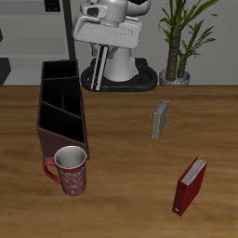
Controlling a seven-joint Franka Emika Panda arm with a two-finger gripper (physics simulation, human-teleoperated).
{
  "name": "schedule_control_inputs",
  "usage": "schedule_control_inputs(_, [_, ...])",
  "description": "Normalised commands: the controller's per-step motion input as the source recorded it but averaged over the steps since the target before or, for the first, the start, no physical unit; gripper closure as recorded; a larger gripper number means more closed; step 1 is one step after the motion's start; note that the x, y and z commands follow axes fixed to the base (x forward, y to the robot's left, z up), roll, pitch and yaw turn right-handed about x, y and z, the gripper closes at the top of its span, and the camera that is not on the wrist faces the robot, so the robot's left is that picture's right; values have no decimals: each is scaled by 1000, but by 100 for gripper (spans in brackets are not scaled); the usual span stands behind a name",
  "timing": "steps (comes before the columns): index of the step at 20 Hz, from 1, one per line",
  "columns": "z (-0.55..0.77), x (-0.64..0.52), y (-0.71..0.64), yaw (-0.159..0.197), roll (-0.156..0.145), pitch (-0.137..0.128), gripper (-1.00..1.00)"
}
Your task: Place the striped book into the right desk caddy's front compartment
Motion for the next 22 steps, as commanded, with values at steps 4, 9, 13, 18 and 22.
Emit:
schedule_control_inputs(4, [-68, -166, -61, 43, -19, -5, 100])
schedule_control_inputs(9, [-60, -215, -67, 54, -26, -2, 100])
schedule_control_inputs(13, [-29, -161, -98, 19, -25, -3, 100])
schedule_control_inputs(18, [-50, -224, -58, 71, -11, -5, 100])
schedule_control_inputs(22, [27, -209, -74, 54, -19, -21, 100])
